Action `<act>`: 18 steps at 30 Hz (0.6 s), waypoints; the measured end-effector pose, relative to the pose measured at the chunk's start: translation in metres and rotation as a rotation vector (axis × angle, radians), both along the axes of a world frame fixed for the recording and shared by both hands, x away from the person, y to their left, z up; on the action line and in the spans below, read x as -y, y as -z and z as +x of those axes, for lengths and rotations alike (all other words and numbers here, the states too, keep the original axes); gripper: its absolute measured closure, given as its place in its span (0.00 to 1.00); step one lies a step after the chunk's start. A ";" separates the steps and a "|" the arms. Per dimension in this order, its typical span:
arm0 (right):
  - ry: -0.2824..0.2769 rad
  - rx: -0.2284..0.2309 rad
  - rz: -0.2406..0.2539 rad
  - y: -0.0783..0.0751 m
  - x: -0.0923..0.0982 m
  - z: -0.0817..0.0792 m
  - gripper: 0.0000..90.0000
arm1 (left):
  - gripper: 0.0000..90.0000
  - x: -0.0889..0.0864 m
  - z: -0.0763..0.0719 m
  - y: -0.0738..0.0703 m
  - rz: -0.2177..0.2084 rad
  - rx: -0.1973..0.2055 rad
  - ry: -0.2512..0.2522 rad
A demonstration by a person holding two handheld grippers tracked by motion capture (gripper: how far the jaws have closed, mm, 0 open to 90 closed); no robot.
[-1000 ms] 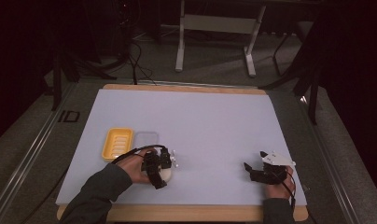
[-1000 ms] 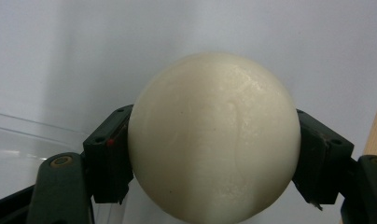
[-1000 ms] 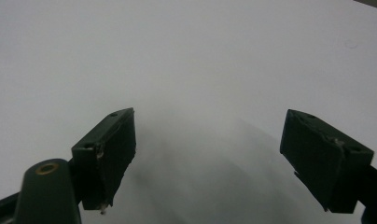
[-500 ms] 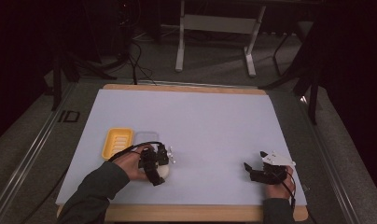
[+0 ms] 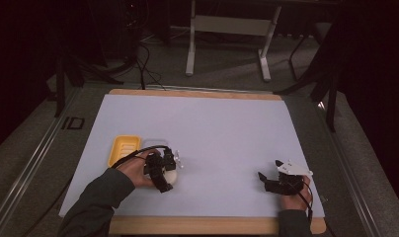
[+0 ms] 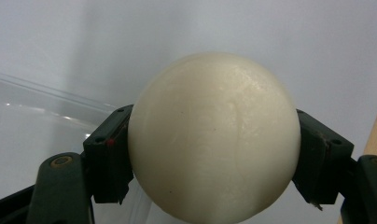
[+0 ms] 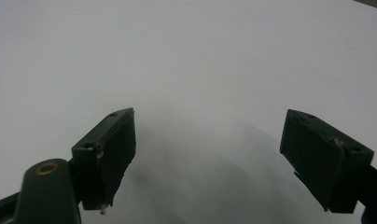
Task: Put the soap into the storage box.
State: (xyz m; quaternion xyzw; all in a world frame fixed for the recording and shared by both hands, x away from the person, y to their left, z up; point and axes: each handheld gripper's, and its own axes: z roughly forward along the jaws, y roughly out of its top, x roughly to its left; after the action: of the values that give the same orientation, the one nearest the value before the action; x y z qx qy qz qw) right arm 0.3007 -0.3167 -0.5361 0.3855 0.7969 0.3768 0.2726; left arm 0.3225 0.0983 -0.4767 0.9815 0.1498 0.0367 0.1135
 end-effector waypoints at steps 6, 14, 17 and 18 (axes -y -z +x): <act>0.000 0.000 0.000 0.000 0.000 0.000 0.20 | 0.29 -0.005 0.004 -0.002 0.003 0.004 -0.021; 0.000 0.000 0.001 0.000 0.000 0.000 0.20 | 0.29 -0.011 0.007 -0.009 0.001 0.012 -0.040; 0.000 0.000 0.000 0.000 0.000 0.000 0.20 | 0.29 -0.013 0.008 -0.011 0.001 0.015 -0.042; 0.000 0.000 0.000 0.000 0.000 0.000 0.20 | 0.29 -0.014 0.009 -0.012 -0.001 0.017 -0.044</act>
State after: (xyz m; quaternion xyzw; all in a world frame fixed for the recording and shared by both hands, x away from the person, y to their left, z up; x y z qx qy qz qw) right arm 0.3008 -0.3168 -0.5361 0.3855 0.7969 0.3770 0.2724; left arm 0.3313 0.1121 -0.4651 0.9776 0.1703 0.0473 0.1143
